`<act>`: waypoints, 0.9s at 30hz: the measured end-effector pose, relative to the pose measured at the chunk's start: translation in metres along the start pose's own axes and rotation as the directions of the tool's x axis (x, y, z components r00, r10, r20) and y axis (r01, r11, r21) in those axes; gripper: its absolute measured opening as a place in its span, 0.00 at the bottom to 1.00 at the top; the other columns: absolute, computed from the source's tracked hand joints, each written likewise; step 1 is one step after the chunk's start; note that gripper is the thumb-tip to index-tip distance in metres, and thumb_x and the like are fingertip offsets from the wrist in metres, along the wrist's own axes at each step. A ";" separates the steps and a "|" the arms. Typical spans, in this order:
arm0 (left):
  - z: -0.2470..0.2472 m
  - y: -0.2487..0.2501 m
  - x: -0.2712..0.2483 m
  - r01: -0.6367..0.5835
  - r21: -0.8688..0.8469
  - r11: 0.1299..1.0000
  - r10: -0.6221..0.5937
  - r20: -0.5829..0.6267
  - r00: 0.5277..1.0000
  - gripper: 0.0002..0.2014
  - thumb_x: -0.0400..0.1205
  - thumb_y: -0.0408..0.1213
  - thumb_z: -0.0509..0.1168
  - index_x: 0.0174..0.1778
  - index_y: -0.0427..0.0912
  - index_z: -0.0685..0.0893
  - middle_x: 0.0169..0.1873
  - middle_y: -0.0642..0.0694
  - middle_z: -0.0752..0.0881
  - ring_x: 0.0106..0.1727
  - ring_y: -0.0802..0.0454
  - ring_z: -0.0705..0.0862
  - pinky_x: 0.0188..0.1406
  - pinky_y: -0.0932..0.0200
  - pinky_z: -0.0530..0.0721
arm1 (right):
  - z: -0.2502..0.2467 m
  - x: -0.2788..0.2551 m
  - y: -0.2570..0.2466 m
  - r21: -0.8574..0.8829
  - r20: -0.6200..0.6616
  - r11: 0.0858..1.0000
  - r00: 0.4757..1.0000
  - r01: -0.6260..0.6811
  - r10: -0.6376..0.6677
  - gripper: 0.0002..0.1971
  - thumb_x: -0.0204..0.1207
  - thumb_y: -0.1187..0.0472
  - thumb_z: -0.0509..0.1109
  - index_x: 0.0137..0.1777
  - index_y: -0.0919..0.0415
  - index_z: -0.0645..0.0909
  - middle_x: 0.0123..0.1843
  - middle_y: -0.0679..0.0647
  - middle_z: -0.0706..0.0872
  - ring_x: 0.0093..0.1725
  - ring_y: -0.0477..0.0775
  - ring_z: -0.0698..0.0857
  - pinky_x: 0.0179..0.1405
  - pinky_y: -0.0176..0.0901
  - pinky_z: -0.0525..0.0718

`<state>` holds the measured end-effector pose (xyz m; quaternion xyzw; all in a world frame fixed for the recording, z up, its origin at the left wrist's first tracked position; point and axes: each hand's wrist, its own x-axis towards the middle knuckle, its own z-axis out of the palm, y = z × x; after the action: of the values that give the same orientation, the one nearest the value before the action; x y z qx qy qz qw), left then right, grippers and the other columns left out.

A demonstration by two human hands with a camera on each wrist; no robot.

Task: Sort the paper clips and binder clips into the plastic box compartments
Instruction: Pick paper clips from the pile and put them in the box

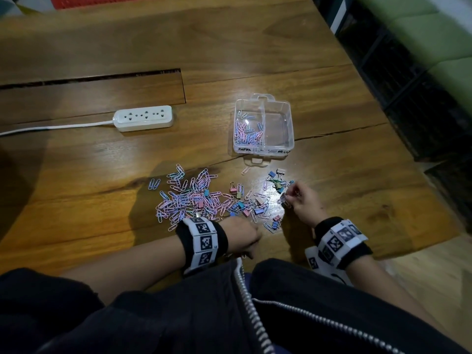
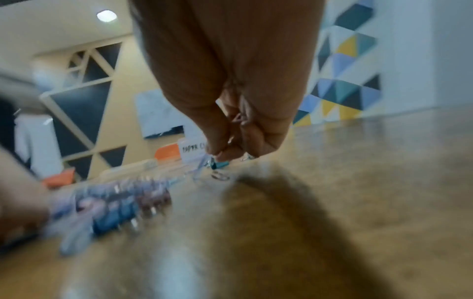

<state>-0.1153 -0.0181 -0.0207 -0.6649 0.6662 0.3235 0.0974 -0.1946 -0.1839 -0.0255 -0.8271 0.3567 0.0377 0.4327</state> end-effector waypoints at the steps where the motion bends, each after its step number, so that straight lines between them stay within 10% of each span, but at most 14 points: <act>1: 0.000 -0.002 0.000 0.025 0.015 1.000 -0.024 -0.011 1.000 0.21 0.80 0.50 0.61 0.58 0.35 0.77 0.54 0.41 0.81 0.56 0.46 0.80 0.60 0.52 0.81 | -0.003 -0.001 0.001 0.115 0.000 0.993 1.000 -0.029 0.029 0.06 0.77 0.70 0.61 0.50 0.61 0.75 0.44 0.52 0.79 0.48 0.53 0.79 0.51 0.48 0.81; 8: -0.030 -0.033 -0.015 0.119 -0.617 0.778 -0.261 -0.146 0.954 0.11 0.85 0.41 0.54 0.36 0.48 0.67 0.33 0.54 0.72 0.35 0.57 0.71 0.33 0.70 0.69 | -0.018 -0.007 0.000 0.661 0.079 0.719 0.973 -0.215 0.218 0.12 0.80 0.68 0.55 0.36 0.62 0.74 0.37 0.54 0.75 0.31 0.48 0.72 0.31 0.37 0.70; 11: -0.033 -0.041 -0.023 0.103 -0.757 0.645 -0.270 -0.100 0.958 0.08 0.86 0.35 0.53 0.42 0.48 0.72 0.32 0.55 0.76 0.32 0.61 0.74 0.35 0.68 0.72 | -0.016 -0.007 0.003 0.676 0.082 0.700 0.967 -0.232 0.241 0.12 0.79 0.63 0.59 0.34 0.62 0.72 0.34 0.54 0.74 0.30 0.48 0.71 0.31 0.37 0.70; 18: -0.006 -0.018 -0.030 0.025 -0.175 0.984 -0.035 -0.053 0.998 0.19 0.79 0.49 0.63 0.59 0.39 0.76 0.56 0.43 0.77 0.53 0.50 0.77 0.49 0.60 0.75 | -0.017 -0.009 0.010 0.576 0.146 0.781 0.971 -0.241 0.192 0.14 0.74 0.69 0.65 0.30 0.58 0.67 0.29 0.53 0.74 0.27 0.49 0.74 0.28 0.37 0.71; 27: 0.001 -0.016 -0.020 0.052 -0.051 0.997 -0.053 -0.017 0.998 0.19 0.81 0.48 0.59 0.59 0.37 0.77 0.58 0.42 0.78 0.59 0.46 0.79 0.53 0.56 0.78 | 0.000 -0.025 0.001 0.194 0.207 0.974 0.976 -0.114 0.073 0.15 0.80 0.70 0.53 0.36 0.55 0.73 0.35 0.49 0.77 0.34 0.45 0.74 0.35 0.35 0.72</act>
<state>-0.0986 0.0007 -0.0153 -0.6874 0.6409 0.3315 0.0832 -0.2135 -0.1704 -0.0169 -0.7525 0.3526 0.1034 0.5466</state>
